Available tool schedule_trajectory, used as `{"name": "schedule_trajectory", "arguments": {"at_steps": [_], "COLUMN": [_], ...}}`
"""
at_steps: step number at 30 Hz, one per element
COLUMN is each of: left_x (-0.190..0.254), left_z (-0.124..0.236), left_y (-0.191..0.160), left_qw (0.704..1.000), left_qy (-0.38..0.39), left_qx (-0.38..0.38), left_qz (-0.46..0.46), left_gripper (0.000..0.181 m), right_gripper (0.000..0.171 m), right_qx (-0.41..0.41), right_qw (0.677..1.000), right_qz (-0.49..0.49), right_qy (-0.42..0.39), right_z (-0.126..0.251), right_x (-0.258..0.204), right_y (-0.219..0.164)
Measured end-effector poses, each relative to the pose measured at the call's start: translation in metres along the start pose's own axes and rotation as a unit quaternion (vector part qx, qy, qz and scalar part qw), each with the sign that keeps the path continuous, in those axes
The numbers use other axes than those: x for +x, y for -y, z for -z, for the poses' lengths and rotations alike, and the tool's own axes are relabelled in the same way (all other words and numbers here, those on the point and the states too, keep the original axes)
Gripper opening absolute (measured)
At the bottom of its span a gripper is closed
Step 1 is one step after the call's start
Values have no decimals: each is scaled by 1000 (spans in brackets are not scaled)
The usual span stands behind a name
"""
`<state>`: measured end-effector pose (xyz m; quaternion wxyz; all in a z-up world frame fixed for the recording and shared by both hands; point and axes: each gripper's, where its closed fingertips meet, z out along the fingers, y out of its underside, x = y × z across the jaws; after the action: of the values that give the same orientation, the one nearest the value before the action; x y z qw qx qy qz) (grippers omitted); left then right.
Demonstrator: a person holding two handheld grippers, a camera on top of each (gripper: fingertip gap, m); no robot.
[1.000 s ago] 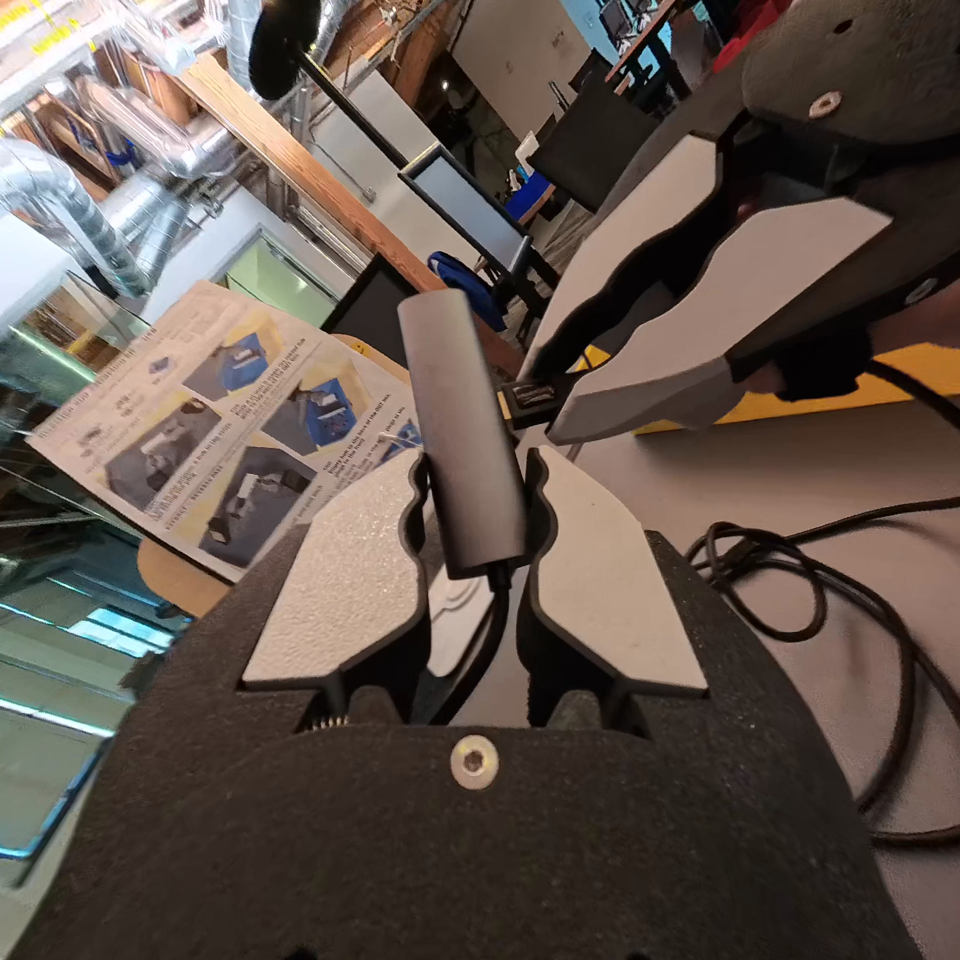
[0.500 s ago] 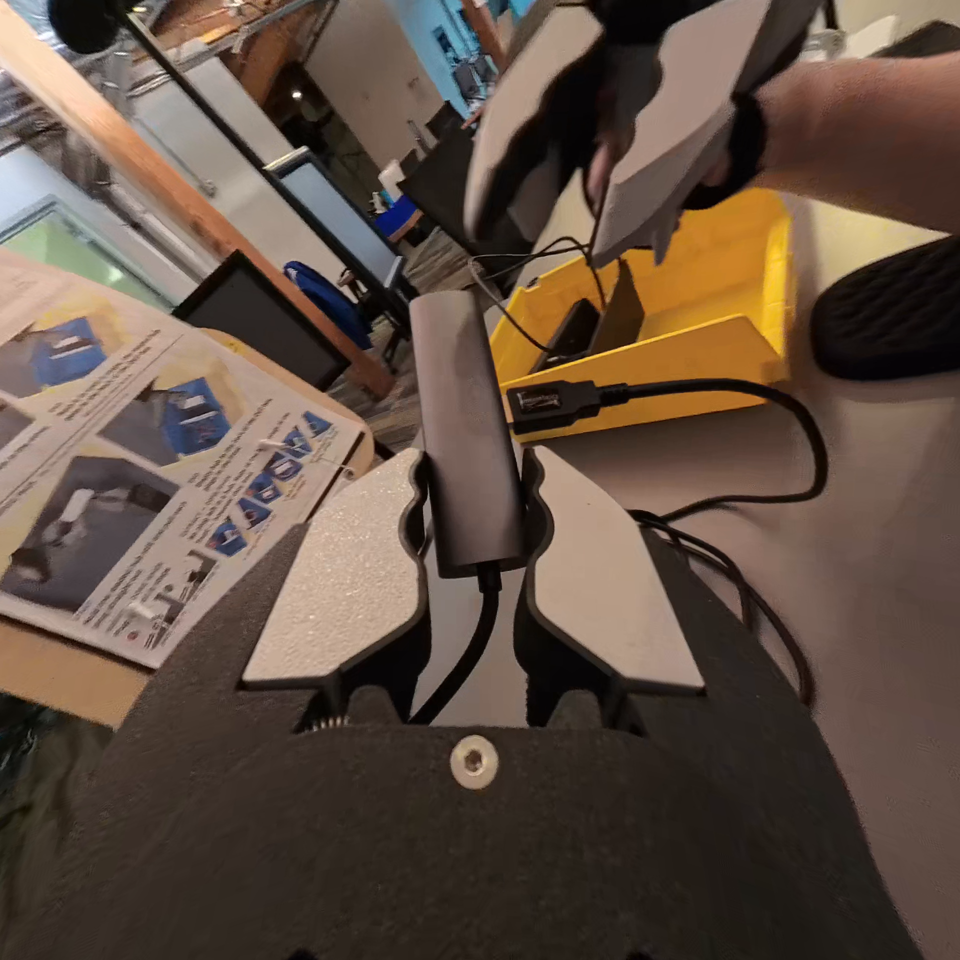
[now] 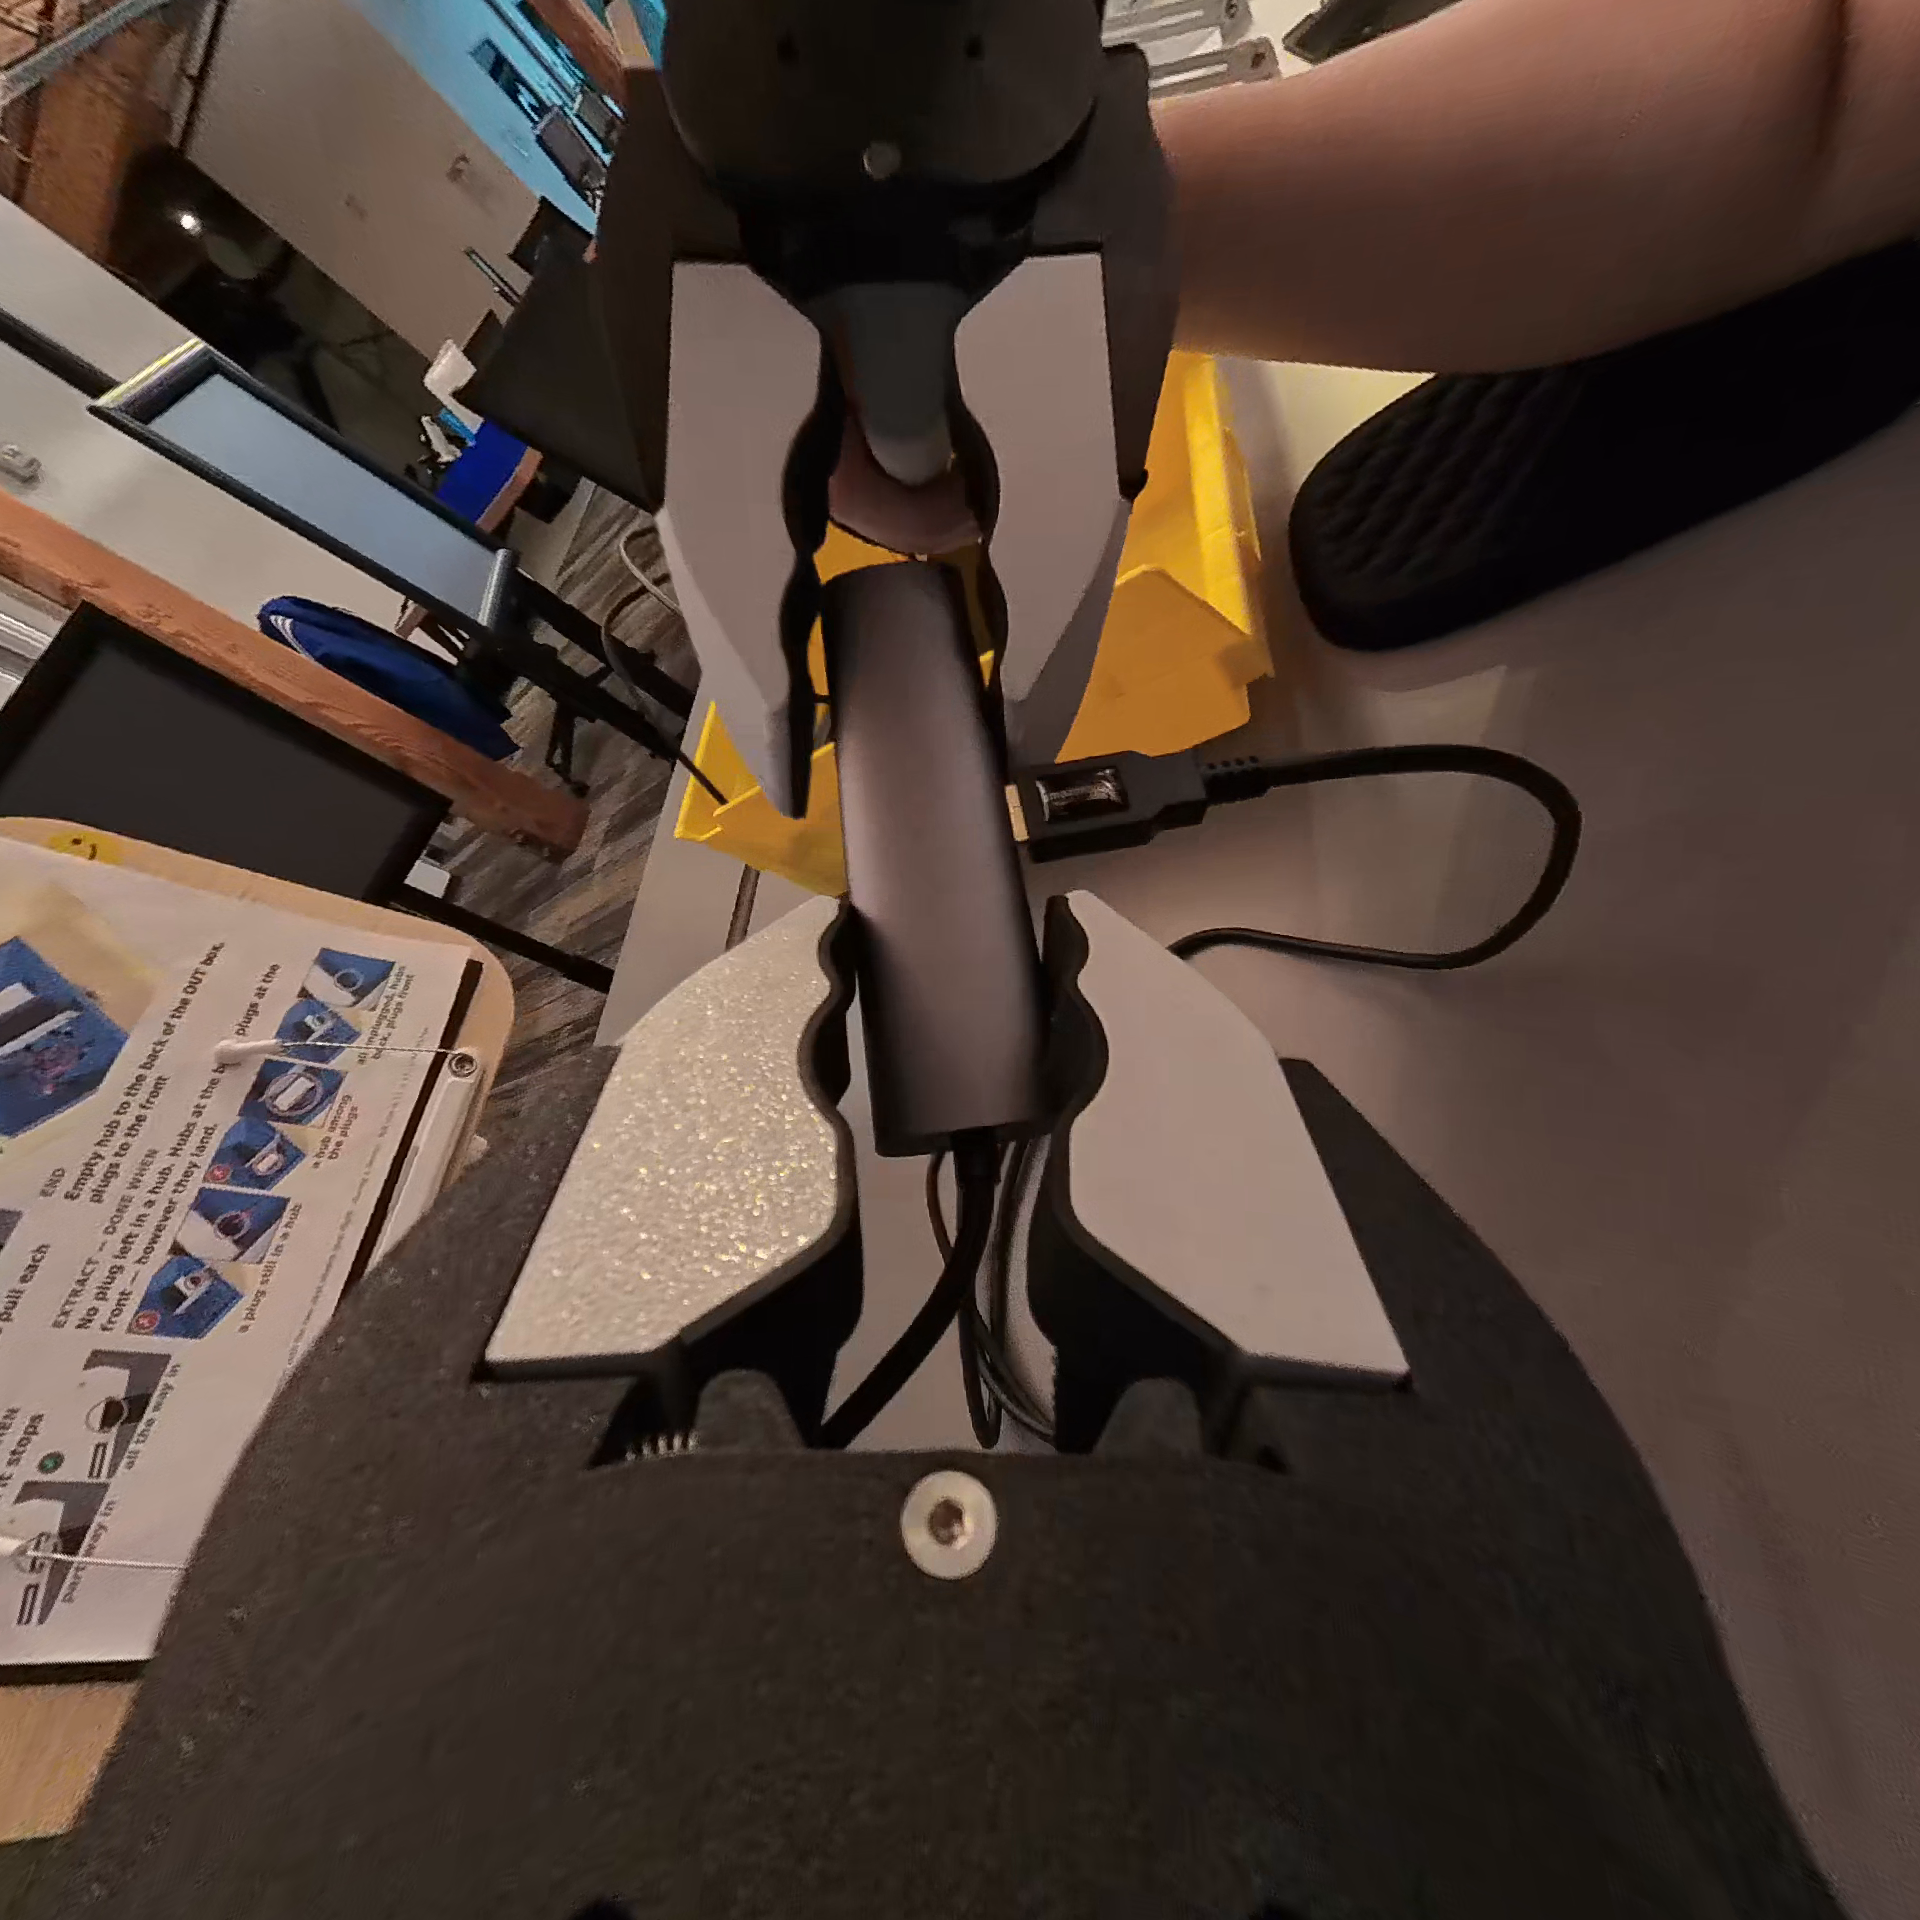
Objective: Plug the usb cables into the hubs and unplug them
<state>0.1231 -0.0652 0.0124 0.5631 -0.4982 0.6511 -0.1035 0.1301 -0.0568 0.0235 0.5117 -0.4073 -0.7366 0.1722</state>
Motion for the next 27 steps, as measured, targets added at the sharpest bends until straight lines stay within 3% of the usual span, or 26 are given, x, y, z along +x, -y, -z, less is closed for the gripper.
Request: {"name": "schedule_trajectory", "arguments": {"at_steps": [7,17,21,27], "left_x": [11,-4,-16,-34], "left_z": [-4,1,9,41], "left_y": [-10,-4,-3,24], "left_qw": [999,999,999,992], "left_qy": [-31,20,42,37], "left_qx": [-23,9,12,109], "left_qz": [-10,-44,-27,56], "left_gripper": [35,34,42,36], "right_gripper": [33,34,34,34], "right_qx": [-49,-100,-116,-151], "right_qw": [998,993,990,982], "right_qz": [-4,59,63,77], "right_qy": [42,-35,-56,-88], "right_z": [-6,2,6,16], "right_x": [-14,0,7,18], "right_y": [-11,1,-3,-14]}}
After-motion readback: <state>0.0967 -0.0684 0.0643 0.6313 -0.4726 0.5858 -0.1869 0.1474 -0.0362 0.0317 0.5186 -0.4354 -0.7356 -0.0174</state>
